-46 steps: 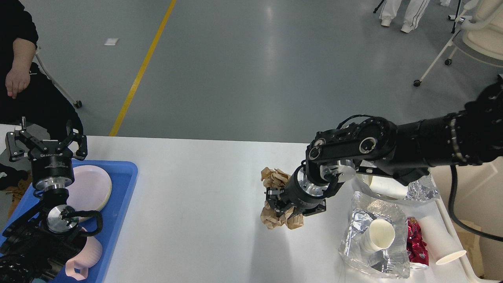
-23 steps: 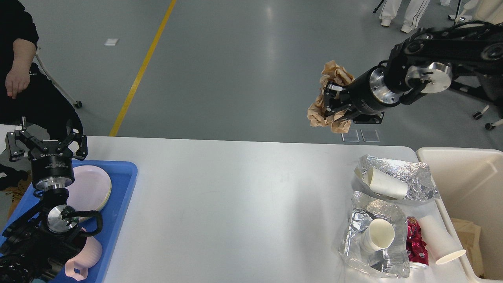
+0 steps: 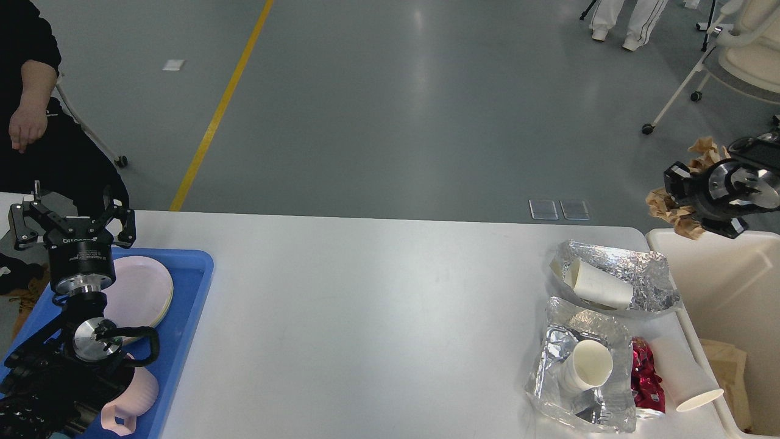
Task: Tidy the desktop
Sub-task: 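Lift the crumpled paper and drop it into the white bin, then lower the right gripper and grasp the foil sheet with the cup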
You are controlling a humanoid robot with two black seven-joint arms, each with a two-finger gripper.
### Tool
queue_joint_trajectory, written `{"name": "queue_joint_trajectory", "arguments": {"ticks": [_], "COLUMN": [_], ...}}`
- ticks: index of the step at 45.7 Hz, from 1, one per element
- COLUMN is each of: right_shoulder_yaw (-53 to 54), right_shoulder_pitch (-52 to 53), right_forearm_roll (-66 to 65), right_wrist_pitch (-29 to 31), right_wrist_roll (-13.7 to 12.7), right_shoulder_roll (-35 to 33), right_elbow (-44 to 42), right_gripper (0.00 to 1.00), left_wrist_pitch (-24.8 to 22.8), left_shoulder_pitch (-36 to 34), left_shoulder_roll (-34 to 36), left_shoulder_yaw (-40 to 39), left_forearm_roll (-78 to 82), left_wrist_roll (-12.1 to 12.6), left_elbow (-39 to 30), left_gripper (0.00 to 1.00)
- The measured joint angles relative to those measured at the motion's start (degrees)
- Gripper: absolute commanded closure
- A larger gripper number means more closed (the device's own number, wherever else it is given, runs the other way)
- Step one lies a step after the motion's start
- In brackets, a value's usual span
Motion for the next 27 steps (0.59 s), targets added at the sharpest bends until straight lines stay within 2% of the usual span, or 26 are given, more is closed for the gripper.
{"name": "queue_joint_trajectory", "arguments": {"ticks": [3, 8, 11, 15, 27], "right_shoulder_yaw": [0.05, 0.08, 0.0, -0.09, -0.1], "right_shoulder_pitch": [-4.31, -11.17, -14.74, -18.47, -23.25], "right_forearm_roll": [0.08, 0.12, 0.1, 0.06, 0.09], "right_wrist_pitch": [-1.24, -6.36, -8.93, -10.59, -11.11], "right_wrist_roll": [0.17, 0.28, 0.29, 0.3, 0.4], "right_shoulder_roll": [0.0, 0.34, 1.04, 2.49, 5.68], "right_elbow": [-3.09, -5.02, -5.62, -7.14, -10.2], "right_gripper": [0.6, 0.34, 0.24, 0.05, 0.0], "left_wrist_pitch": [0.0, 0.0, 0.0, 0.0, 0.0], "left_shoulder_pitch": [0.0, 0.0, 0.0, 0.0, 0.0], "left_shoulder_roll": [0.0, 0.0, 0.0, 0.0, 0.0], "left_shoulder_yaw": [0.0, 0.0, 0.0, 0.0, 0.0], "left_forearm_roll": [0.0, -0.03, -0.03, -0.03, -0.03], "left_wrist_roll": [0.0, 0.0, 0.0, 0.0, 0.0], "left_elbow": [0.0, 0.0, 0.0, 0.0, 0.0], "left_gripper": [0.04, 0.04, 0.04, 0.04, 0.04]}}
